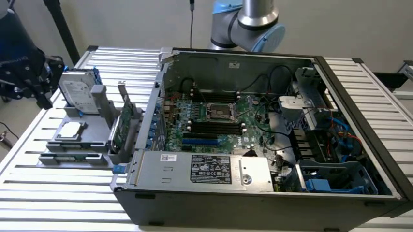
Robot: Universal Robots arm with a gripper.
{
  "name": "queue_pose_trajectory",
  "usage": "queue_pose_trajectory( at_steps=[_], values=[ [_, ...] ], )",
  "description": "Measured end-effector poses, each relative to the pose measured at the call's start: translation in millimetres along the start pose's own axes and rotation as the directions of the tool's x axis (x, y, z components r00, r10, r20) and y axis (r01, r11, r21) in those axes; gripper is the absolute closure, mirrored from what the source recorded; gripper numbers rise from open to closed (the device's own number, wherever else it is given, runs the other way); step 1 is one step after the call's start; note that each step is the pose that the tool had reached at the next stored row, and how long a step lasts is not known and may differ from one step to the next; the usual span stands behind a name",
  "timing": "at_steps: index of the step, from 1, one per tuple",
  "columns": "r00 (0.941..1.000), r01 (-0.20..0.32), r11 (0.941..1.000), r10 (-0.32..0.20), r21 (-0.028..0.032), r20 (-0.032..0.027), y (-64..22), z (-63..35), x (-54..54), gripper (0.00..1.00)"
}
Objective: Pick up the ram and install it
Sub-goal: 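Pick up the ram and move it above insertion slot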
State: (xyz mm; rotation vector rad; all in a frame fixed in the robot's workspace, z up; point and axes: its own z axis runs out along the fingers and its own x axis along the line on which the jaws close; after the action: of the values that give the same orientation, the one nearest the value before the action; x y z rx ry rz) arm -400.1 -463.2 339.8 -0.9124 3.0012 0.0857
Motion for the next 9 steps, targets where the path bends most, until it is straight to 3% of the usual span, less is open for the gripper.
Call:
queue_pose_trajectory(
  at_steps=[4, 9],
  values=[
    [0.9974, 0.072, 0.9974, -0.072, -0.0015, -0.0036, 0.0, 0.5, 0.0, 0.89],
    [0.9868, 0.162, 0.9868, -0.162, -0.0037, -0.0081, -0.1, 1.0, 0.0, 0.89]
  ],
)
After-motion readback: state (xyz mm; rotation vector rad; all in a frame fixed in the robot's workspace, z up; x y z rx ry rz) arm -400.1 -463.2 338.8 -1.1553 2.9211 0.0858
